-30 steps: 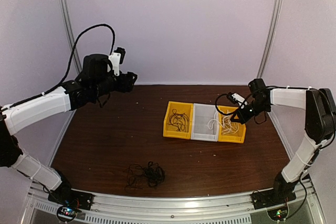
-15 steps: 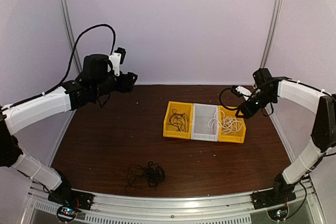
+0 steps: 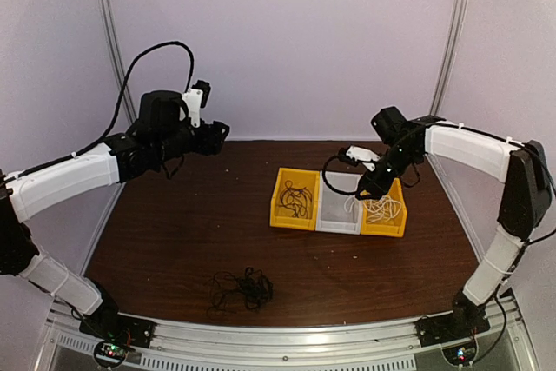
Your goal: Untangle the cables
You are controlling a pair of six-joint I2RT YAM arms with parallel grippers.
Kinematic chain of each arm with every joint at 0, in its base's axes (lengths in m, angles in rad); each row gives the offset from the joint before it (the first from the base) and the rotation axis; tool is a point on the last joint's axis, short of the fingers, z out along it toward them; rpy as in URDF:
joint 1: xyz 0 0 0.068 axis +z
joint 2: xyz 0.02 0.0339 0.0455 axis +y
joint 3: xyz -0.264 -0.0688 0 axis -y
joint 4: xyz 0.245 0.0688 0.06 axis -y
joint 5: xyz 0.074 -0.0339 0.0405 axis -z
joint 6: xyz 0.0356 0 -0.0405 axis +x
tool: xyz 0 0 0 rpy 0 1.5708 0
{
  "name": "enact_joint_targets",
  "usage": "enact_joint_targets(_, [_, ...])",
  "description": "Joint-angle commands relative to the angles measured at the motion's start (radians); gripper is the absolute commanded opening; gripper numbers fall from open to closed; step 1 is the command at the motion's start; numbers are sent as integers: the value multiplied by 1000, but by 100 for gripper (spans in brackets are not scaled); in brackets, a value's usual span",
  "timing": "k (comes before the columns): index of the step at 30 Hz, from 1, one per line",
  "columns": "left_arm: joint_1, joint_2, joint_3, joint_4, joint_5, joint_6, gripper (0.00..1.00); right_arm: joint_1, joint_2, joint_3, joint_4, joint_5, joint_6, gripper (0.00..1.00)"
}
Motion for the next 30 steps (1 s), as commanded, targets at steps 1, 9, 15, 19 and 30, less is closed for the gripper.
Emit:
enact_joint_targets(1, [0,-1,-1,44,9,6,73,53,95,79,-19,80,6,48])
enact_joint_targets(9, [-1,-5,-2,45,3,12,73,80,174,128,-21,151,13,43])
enact_joint_targets(15, [-1,-9,2,43,32,10,73,80,174,109,-2,162,18,41])
enact_joint_targets(19, [0,-6,1,45,26,10,73,80,178,108,-2,157,22,38])
enact_joint_targets(30, [-1,2,1,44,29,12,73,79,165,129,-25,124,25,4])
